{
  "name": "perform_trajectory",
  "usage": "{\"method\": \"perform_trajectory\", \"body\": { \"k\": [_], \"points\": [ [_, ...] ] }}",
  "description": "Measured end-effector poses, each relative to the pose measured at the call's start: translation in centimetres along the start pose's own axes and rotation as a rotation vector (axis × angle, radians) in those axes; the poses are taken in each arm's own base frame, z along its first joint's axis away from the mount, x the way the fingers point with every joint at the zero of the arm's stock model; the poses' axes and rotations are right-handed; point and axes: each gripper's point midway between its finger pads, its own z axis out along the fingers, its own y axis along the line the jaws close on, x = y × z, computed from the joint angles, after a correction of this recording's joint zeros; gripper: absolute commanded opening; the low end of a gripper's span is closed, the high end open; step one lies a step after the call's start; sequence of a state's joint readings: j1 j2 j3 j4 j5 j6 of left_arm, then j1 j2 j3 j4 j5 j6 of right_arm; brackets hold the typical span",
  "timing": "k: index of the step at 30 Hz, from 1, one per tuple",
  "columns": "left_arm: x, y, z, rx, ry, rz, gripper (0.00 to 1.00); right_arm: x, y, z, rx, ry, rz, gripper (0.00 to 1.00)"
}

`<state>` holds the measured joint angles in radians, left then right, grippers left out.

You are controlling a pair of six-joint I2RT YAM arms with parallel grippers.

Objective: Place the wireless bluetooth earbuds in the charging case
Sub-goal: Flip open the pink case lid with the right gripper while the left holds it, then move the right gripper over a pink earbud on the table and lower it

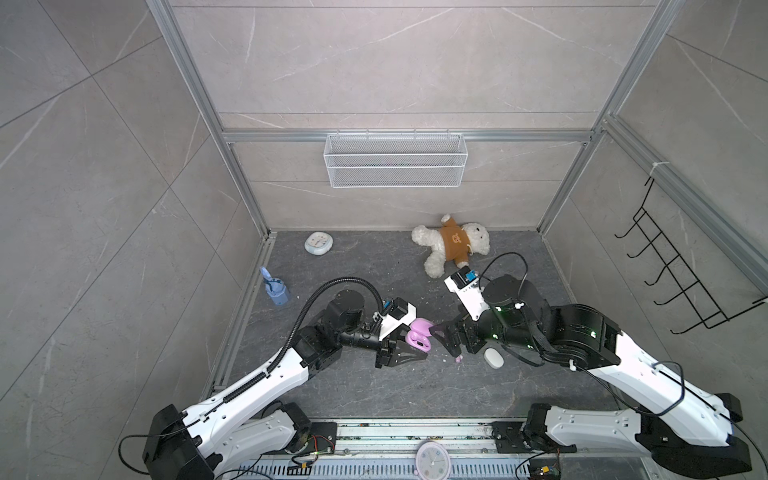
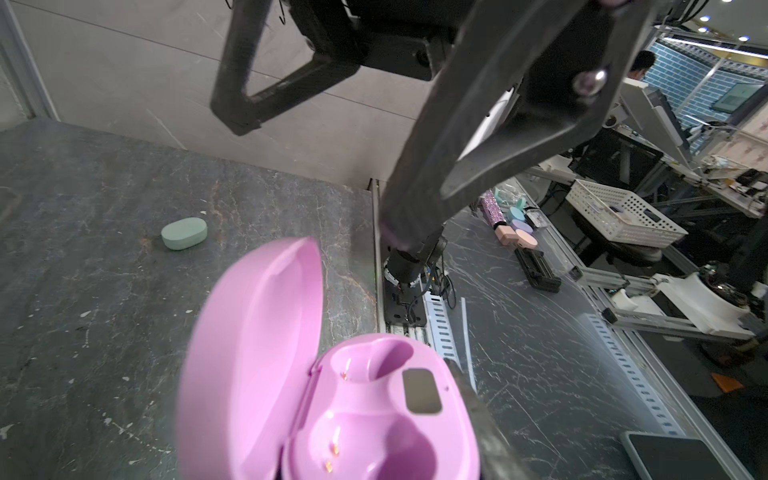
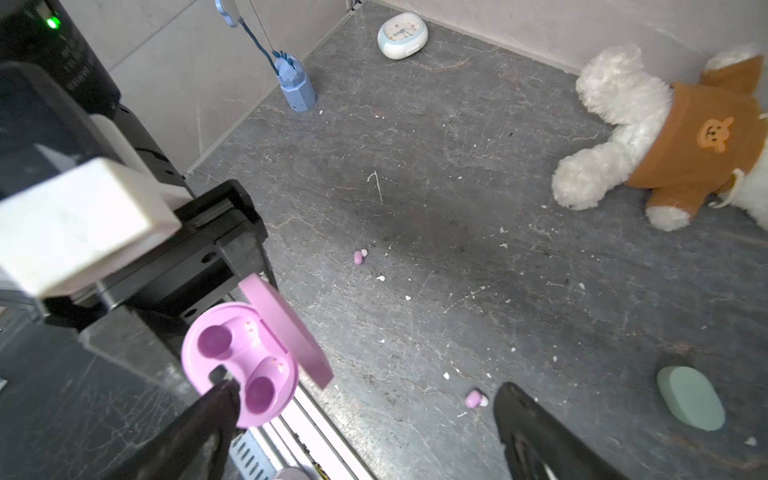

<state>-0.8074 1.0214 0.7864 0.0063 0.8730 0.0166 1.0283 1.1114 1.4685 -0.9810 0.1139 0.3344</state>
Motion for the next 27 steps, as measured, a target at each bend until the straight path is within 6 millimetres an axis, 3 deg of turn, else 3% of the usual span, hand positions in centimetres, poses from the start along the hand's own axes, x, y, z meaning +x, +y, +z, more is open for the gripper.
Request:
{"method": "perform_trajectory", "body": {
  "k": [4,8,12,18,21,27],
  "points": [
    [1.0,0.3,-0.3,-0.039,-0.001,-0.019,0.34,1.5,-1.5,-0.6,0.014,0.01,0.15,1.0],
    [1.5,0.6,-0.6,-0.074,-0.002,-0.034,0.34,5.3,-5.0,1.3,0.103,0.092,0.345,1.0],
    [1.0,0.4,-1.0,-0.09,-0.019,-0.02,0.34,11.9,-8.6,5.8,0.216,0.274,0.565,0.97],
    [0.6,0.4,-1.3,-0.11,-0.031,-0.008,0.34,20.9,-9.6,12.2,0.284,0.527,0.749,0.94],
    [0.5,0.3,-1.4,-0.113,-0.034,-0.005,0.34,22.6,-9.8,13.9,0.294,0.557,0.797,0.92],
    [0.4,0.3,-1.4,-0.115,-0.035,-0.004,0.34,23.4,-10.4,16.2,0.286,0.53,0.87,0.88]
  ]
}}
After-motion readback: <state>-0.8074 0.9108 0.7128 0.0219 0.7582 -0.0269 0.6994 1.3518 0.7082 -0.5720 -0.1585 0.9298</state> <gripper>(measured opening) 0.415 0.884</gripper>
